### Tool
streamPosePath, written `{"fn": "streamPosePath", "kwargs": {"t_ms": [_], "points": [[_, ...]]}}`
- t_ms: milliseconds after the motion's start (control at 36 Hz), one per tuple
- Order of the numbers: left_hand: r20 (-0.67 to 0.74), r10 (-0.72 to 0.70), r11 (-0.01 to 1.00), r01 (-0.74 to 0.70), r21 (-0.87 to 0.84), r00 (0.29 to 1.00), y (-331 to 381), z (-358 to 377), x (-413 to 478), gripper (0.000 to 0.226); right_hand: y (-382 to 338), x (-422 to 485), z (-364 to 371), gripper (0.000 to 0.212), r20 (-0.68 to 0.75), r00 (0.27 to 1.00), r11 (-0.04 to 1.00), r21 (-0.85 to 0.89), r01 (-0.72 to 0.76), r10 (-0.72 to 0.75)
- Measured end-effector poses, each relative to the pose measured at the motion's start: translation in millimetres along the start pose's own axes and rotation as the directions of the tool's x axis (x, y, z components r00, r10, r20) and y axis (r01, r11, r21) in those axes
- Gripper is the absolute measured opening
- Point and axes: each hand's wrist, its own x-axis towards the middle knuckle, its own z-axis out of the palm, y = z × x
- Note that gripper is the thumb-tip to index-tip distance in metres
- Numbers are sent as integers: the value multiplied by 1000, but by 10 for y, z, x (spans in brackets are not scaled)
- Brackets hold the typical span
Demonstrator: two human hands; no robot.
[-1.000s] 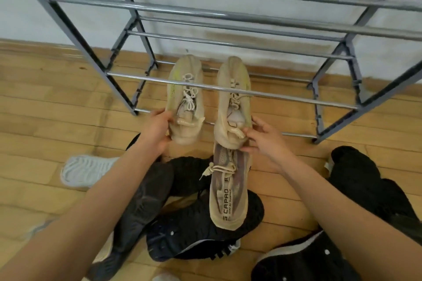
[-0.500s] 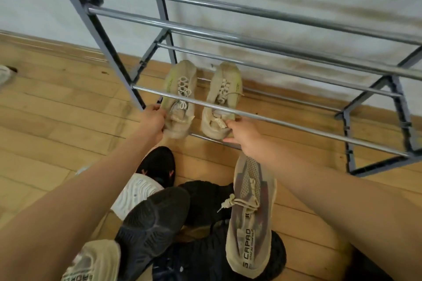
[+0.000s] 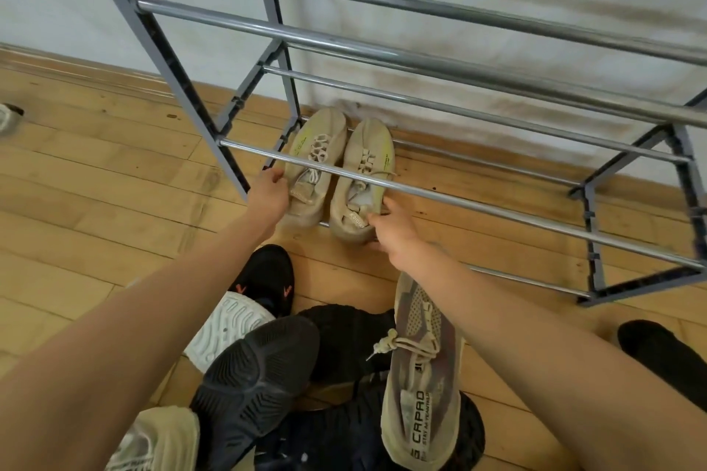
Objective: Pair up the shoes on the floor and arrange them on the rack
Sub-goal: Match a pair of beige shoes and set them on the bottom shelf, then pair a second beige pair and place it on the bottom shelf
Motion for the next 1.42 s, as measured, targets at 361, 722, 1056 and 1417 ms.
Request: {"fn": "streamPosePath", "kwargs": {"t_ms": [361,722,1056,1417], "points": [[56,51,998,-53,22,997,-29,10,-295,84,46,12,13,44,-51,998,997,61,43,-40],[84,94,986,-105,132,992,-63,41,-271,75,-29,49,2,42,-31,991,977,-171,124,-131],[103,391,805,-394,444,915,-59,175,-1084,54,55,-617,-622,31,191,842,603,-619,503,-505],[577,-19,877,-264,402,816,-294,495,-2280,68,844,-1343,-1166,62,61,986,803,-574,160,-153]]}}
